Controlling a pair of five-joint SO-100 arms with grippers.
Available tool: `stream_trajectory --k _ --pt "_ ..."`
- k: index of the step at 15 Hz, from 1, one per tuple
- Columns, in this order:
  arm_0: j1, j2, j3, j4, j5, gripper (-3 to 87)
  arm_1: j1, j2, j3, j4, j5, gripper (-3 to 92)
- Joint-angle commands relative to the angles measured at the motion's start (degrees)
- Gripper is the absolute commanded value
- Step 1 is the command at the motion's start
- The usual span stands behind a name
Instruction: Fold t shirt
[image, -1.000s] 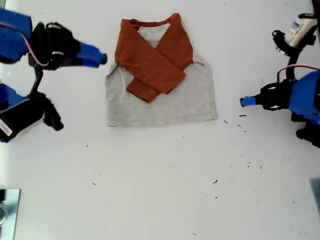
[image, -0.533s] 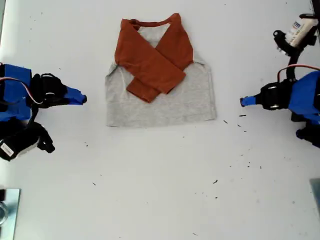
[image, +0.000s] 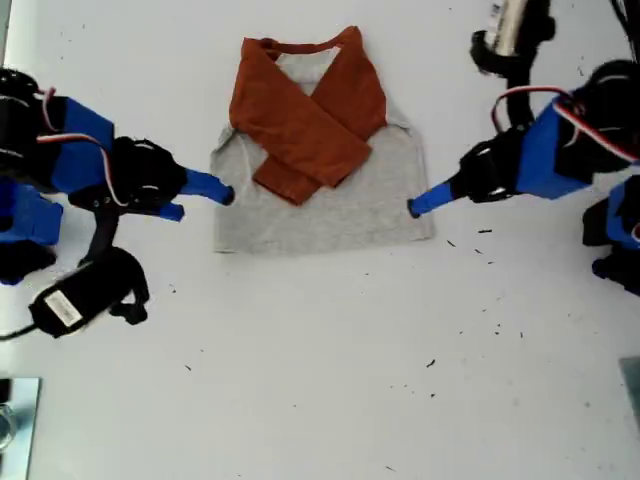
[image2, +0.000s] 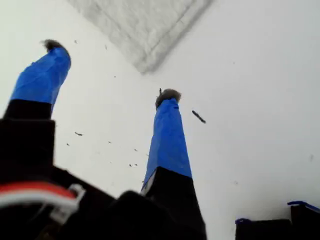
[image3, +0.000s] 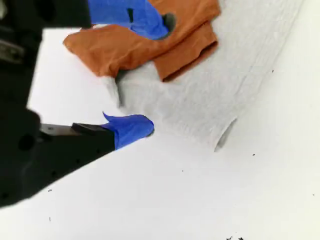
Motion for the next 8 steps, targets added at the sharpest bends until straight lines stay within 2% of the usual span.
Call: stream_trajectory --k 1,3,5,8 --pt "1.14 -8.61 -7.82 -2.11 0.44 28.1 -0.88 -6.24 -6.59 0.26 -0.18 34.6" --pt "0.88 -14.94 -5.27 -8.88 1.49 26.9 -0.7 -10.72 -4.48 -3.6 -0.18 34.0" --pt "0.79 -22.15 -4.22 -12.57 1.58 27.1 -0.18 -16.0 -1.32 -10.02 -0.53 33.6" --pt "0.0 -28.04 -0.09 -21.45 1.58 22.5 0.88 -26.02 0.09 -19.16 -1.49 30.8"
